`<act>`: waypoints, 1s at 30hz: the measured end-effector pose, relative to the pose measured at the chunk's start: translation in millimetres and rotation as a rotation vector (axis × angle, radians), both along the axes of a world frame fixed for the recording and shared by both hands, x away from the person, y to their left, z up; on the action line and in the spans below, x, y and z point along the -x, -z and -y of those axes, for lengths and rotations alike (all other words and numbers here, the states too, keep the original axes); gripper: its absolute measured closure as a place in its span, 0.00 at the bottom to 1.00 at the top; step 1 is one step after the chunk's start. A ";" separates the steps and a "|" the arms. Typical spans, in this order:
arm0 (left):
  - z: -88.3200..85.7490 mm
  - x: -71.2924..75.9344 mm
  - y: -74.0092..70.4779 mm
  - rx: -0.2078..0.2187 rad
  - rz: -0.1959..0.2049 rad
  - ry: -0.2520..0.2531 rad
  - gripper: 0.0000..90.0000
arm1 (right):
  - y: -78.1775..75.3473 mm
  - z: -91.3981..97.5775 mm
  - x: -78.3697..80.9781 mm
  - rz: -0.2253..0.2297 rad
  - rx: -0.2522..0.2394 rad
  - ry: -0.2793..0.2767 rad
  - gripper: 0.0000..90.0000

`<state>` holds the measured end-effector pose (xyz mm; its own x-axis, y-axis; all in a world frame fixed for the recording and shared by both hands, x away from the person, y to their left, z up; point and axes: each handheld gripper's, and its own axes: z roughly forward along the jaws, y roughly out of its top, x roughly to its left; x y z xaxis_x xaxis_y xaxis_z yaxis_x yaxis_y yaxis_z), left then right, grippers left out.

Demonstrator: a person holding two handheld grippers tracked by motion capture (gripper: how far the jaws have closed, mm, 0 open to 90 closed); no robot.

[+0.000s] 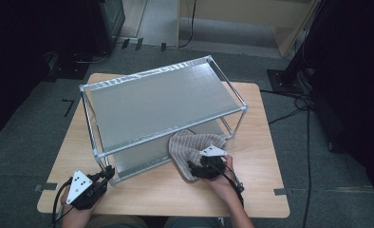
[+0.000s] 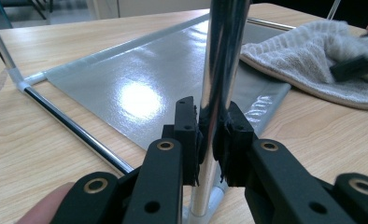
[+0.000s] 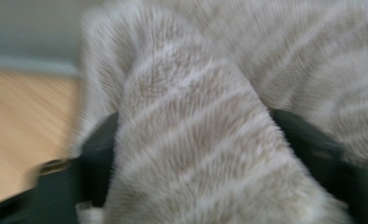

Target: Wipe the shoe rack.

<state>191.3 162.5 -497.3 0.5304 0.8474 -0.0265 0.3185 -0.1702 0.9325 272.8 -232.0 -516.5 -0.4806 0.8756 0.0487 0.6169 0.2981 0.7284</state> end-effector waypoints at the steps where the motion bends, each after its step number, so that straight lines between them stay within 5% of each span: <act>1: 0.0 0.0 0.0 0.000 0.000 0.000 0.89 | 0.0 0.0 0.0 0.000 0.000 0.000 0.36; 2: 0.1 -0.1 0.1 -0.002 0.001 0.000 0.89 | 1.6 -0.4 0.9 0.018 0.008 -0.004 0.44; 3: 0.0 -0.2 0.4 -0.002 0.002 0.001 0.89 | -3.0 1.6 2.3 0.024 0.014 -0.025 0.71; 6: -0.3 -0.7 1.1 0.003 0.001 -0.002 0.89 | -16.3 5.5 0.9 0.116 0.004 -0.009 0.75; 10: -0.3 -0.7 2.0 0.005 -0.001 -0.002 0.89 | -25.1 4.1 -16.3 0.213 -0.070 0.113 0.73; 14: -0.4 -0.8 2.2 0.002 -0.003 -0.001 0.89 | -1.3 -8.2 -41.1 0.138 0.019 0.154 0.74; 17: -1.5 -1.4 2.9 0.005 -0.001 0.009 0.89 | 2.1 -15.6 -40.0 0.162 0.109 0.133 0.77; 21: -2.1 -2.1 3.1 0.026 -0.010 0.012 0.89 | 2.9 -17.2 -30.7 0.163 0.153 0.120 0.80; 30: 7.9 1.7 2.6 0.015 -0.012 0.051 0.89 | -1.0 19.5 -2.6 0.101 0.035 0.102 0.77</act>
<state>189.6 154.6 -499.9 0.5727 0.8185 -0.0460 0.3212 -0.1724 0.9312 275.4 -251.6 -515.4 -0.3901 0.9204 -0.0270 0.5694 0.2642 0.7785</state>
